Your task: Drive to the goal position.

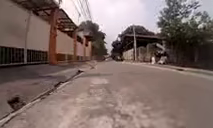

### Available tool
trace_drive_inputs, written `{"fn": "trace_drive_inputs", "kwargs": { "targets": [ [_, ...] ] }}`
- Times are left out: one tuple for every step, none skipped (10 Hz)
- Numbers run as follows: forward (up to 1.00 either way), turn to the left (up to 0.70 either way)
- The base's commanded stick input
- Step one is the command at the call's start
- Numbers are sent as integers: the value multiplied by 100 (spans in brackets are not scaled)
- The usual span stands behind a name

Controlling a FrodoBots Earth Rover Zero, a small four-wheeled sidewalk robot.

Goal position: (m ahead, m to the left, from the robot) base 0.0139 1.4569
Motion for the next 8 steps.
{"fn": "trace_drive_inputs", "kwargs": {
  "targets": [
    [85,0],
    [85,0],
    [85,0],
    [85,0],
    [85,0],
    [85,0],
    [85,0],
    [85,0]
  ]
}}
